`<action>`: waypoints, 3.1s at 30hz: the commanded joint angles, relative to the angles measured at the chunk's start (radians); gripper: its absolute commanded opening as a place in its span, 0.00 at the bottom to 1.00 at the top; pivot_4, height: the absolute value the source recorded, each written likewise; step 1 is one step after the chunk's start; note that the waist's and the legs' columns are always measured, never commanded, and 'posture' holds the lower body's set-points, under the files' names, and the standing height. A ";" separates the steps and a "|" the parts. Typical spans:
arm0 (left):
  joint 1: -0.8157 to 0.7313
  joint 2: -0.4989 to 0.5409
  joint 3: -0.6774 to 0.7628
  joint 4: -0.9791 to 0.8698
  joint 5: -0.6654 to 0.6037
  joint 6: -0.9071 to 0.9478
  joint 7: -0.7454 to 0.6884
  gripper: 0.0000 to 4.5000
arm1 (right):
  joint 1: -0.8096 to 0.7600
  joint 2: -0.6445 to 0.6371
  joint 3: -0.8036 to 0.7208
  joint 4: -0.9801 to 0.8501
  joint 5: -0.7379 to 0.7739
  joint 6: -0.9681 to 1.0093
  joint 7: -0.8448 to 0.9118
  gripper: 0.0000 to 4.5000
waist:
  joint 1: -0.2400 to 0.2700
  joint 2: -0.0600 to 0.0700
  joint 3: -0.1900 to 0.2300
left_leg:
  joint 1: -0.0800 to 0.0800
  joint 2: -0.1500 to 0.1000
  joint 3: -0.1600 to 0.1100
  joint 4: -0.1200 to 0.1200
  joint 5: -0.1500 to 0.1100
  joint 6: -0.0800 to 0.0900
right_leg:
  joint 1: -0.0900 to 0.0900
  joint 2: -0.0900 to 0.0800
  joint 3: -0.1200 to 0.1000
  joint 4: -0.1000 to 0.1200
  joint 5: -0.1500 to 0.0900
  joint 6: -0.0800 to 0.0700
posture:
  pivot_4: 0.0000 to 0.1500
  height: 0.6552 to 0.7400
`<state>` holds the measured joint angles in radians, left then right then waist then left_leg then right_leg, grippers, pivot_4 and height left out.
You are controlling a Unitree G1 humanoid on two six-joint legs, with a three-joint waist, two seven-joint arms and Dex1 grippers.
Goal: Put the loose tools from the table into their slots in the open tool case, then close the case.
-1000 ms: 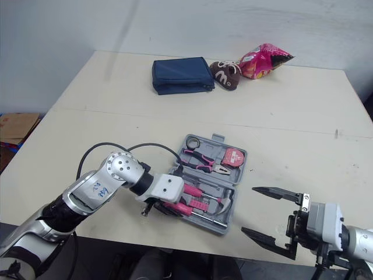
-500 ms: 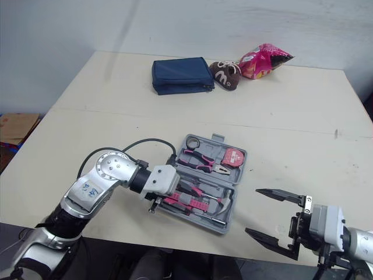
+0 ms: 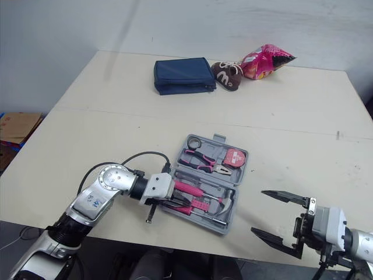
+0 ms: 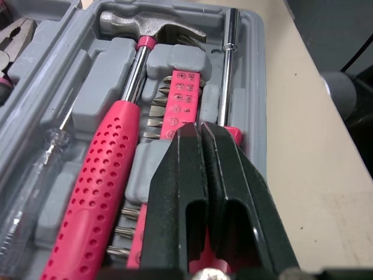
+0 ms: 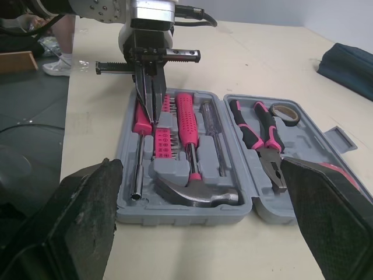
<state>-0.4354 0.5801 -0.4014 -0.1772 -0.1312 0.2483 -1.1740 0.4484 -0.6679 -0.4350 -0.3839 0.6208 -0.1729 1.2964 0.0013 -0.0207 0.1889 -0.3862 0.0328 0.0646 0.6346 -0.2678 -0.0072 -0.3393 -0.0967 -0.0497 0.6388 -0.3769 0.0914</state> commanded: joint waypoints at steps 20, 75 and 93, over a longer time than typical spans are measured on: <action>0.058 0.066 -0.178 0.162 0.237 -0.177 -0.018 0.01 | 0.013 0.025 0.004 0.024 -0.014 -0.085 -0.006 1.00 | -0.002 0.015 -0.026 | 0.019 0.002 0.000 -0.006 -0.009 0.007 | 0.024 0.000 0.000 -0.013 0.000 -0.001 | 1.00 1.00; 0.065 -0.085 0.242 0.255 -0.054 0.005 0.144 0.00 | -0.416 -0.051 0.462 0.080 -0.354 0.517 -0.417 0.01 | -0.012 0.005 -0.010 | 0.010 0.003 0.001 -0.005 -0.008 0.005 | 0.012 0.000 -0.001 -0.011 0.001 0.002 | 1.00 1.00; 0.102 -0.004 0.375 0.142 -0.103 0.131 0.235 0.06 | -0.312 -0.122 0.282 0.030 -0.308 0.584 -0.432 0.07 | -0.004 0.005 -0.009 | 0.009 0.003 0.000 -0.006 -0.009 0.005 | 0.012 0.000 -0.001 -0.013 0.001 0.001 | 1.00 1.00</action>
<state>-0.3386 0.5484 -0.0993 0.0111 -0.1862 0.3644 -0.9335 0.1116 -0.7594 -0.0773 -0.3280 0.2764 0.3673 0.8518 -0.0023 -0.0153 0.1803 -0.3776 0.0359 0.0651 0.6286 -0.2772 -0.0022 -0.3278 -0.0970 -0.0512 0.6259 -0.3761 0.0929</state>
